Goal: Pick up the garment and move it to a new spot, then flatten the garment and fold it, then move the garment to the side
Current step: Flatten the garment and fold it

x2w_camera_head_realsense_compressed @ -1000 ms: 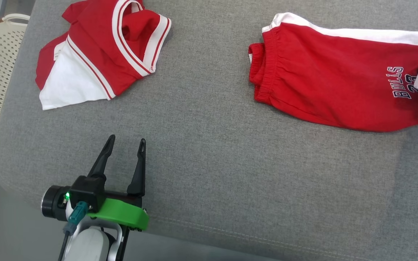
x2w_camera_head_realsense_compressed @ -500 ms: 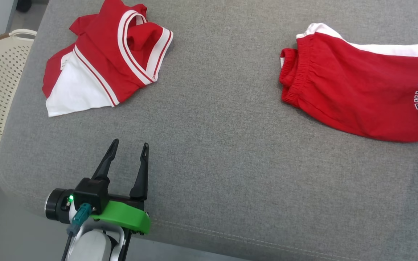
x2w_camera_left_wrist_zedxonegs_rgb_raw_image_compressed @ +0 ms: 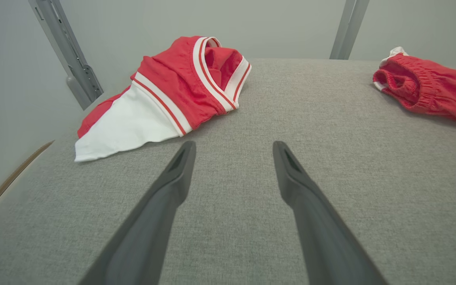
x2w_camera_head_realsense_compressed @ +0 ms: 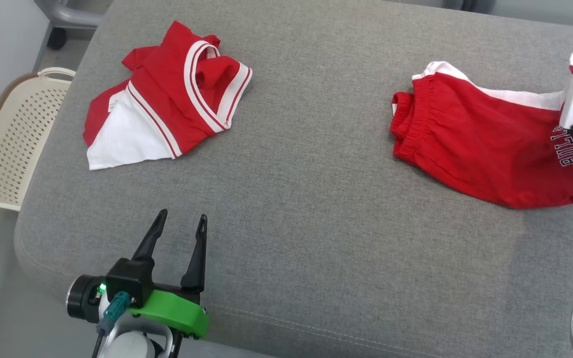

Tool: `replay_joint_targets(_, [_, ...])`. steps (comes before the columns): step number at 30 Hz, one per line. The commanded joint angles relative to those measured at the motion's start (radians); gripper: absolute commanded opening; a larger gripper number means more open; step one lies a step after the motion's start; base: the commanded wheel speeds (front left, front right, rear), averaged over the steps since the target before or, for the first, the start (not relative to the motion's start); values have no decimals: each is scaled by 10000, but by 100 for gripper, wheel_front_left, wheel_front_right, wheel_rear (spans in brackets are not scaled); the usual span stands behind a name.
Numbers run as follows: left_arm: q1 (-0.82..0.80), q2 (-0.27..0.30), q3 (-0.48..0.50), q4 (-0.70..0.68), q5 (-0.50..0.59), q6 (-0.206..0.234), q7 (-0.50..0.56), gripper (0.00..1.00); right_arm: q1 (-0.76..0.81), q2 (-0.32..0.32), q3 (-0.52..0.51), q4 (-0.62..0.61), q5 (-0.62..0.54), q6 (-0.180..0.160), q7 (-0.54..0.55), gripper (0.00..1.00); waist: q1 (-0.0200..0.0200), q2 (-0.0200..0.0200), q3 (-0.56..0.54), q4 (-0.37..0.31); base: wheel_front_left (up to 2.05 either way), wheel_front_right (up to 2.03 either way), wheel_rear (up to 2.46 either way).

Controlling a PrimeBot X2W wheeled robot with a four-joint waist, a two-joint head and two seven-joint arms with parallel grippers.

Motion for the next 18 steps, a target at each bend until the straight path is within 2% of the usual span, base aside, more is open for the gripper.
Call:
replay_joint_targets(1, [214, 33, -44, -40, -32, 51, 29, 100, -170, 153, 126, -52, -35, -14, 54, 0, -1, 0, -226, 271, 0, 0, 0])
replay_joint_targets(6, [333, -10, -164, -107, -86, 61, 84, 100, -290, 536, 364, 50, -143, -14, 47, 0, -1, 0, -337, 712, 0, 0, 0])
replay_joint_targets(18, [394, -202, -425, 87, -210, -10, 6, 100, -580, 903, 645, 799, -414, -13, -269, 0, -1, 0, -254, 1798, 0, 0, 0])
